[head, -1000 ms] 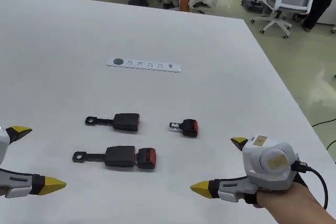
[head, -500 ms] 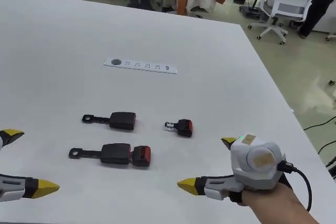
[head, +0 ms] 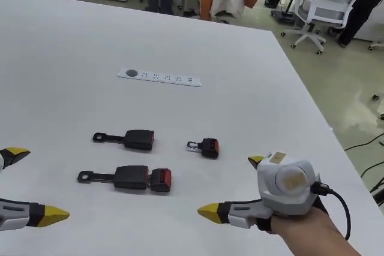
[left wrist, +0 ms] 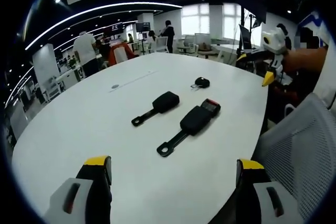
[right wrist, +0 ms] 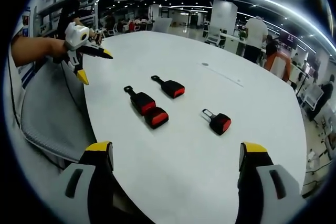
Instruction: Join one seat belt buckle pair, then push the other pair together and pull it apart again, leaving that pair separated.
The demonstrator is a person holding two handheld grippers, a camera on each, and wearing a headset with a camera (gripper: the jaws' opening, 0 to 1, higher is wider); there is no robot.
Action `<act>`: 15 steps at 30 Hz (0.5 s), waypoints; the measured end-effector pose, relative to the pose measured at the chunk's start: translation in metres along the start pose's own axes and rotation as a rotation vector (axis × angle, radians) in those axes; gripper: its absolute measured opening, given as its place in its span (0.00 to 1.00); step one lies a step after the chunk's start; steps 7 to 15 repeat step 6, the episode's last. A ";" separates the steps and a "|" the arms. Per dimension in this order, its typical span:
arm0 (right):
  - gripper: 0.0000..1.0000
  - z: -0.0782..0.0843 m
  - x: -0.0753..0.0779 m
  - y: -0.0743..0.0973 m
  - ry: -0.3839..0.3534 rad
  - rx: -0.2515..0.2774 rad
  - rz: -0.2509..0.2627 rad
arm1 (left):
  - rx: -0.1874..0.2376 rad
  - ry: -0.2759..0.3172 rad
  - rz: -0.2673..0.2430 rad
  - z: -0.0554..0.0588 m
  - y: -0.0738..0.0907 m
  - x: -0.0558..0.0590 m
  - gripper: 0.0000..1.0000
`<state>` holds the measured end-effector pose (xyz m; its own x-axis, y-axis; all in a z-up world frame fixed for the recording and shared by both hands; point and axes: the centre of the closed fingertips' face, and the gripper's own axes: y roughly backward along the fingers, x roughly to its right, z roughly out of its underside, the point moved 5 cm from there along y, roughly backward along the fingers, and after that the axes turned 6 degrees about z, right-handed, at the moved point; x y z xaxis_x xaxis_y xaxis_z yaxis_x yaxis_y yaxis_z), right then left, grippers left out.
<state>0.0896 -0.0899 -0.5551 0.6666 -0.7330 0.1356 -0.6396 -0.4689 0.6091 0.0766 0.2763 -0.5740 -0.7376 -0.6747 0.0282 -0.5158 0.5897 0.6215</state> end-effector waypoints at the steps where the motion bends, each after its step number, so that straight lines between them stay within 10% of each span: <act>1: 1.00 0.003 0.002 -0.002 -0.003 -0.004 0.001 | 0.001 0.002 -0.003 0.000 0.000 -0.001 1.00; 15: 1.00 0.008 0.003 -0.003 -0.007 -0.009 -0.001 | 0.018 0.027 -0.001 0.001 -0.001 -0.005 1.00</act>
